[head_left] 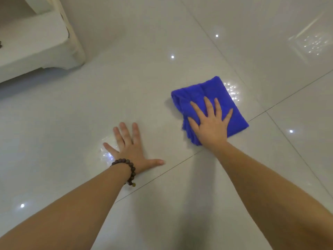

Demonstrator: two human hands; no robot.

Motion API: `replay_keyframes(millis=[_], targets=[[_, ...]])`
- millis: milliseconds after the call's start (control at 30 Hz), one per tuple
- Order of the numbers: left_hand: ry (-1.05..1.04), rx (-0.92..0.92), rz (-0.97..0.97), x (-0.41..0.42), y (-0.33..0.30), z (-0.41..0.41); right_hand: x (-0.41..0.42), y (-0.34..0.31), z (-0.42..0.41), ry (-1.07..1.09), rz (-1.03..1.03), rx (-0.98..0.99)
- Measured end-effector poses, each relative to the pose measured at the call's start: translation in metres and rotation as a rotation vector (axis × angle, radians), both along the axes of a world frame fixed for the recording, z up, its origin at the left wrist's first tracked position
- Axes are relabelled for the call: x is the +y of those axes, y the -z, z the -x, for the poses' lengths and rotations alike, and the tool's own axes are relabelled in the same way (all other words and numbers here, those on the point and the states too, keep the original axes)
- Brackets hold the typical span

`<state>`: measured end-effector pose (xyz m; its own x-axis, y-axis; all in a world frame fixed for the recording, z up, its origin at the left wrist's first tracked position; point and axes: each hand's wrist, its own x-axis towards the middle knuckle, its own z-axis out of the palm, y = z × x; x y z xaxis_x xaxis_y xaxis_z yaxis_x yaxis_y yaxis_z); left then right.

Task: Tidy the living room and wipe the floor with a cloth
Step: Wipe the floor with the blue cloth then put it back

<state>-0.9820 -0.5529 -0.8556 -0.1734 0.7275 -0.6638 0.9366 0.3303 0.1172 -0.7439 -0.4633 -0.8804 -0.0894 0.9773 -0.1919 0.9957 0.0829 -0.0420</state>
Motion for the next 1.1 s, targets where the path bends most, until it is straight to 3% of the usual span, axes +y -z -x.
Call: replay_keyframes(millis=[133,233,333,400,500,567,633,733,800,833,900,1000,1067,1100], targets=[[-0.007,0.019,-0.011,0.001,-0.001,-0.002,0.011,0.001,0.014,0.046,-0.089,0.067],[0.002,0.035,-0.001,0.002,-0.006,-0.002,-0.091,-0.003,-0.006,-0.170,-0.127,0.095],[0.025,0.052,0.022,0.002,-0.011,-0.003,-0.165,-0.007,-0.084,-0.294,-0.063,0.097],[0.035,0.061,0.034,0.001,-0.011,-0.004,-0.167,-0.004,-0.161,0.029,-0.091,0.037],[0.056,0.107,0.033,0.000,-0.013,-0.006,-0.147,-0.015,-0.250,0.852,-0.080,0.072],[0.062,0.125,0.027,0.000,-0.013,-0.009,-0.137,-0.018,-0.239,1.075,-0.077,0.076],[0.063,0.124,0.015,-0.001,-0.014,-0.011,-0.140,-0.009,-0.179,0.933,-0.121,0.046],[0.071,0.132,-0.008,-0.005,-0.014,-0.013,-0.173,0.004,-0.077,0.310,-0.203,0.064],[0.080,0.139,-0.015,-0.007,-0.014,-0.015,-0.191,0.002,-0.076,-0.001,-0.204,0.093],[0.080,0.138,-0.014,-0.006,-0.015,-0.015,-0.196,0.002,-0.097,-0.049,-0.224,0.096],[0.078,0.127,-0.004,-0.005,-0.018,-0.016,-0.221,0.005,-0.154,0.182,-0.222,0.043],[0.088,0.134,0.005,-0.005,-0.014,-0.015,-0.265,-0.004,-0.225,0.957,-0.170,0.002],[0.093,0.148,0.020,-0.003,-0.013,-0.015,-0.257,-0.009,-0.212,1.323,-0.167,0.041],[0.094,0.153,0.037,0.000,-0.015,-0.016,-0.242,-0.010,-0.185,1.378,-0.170,0.052]])
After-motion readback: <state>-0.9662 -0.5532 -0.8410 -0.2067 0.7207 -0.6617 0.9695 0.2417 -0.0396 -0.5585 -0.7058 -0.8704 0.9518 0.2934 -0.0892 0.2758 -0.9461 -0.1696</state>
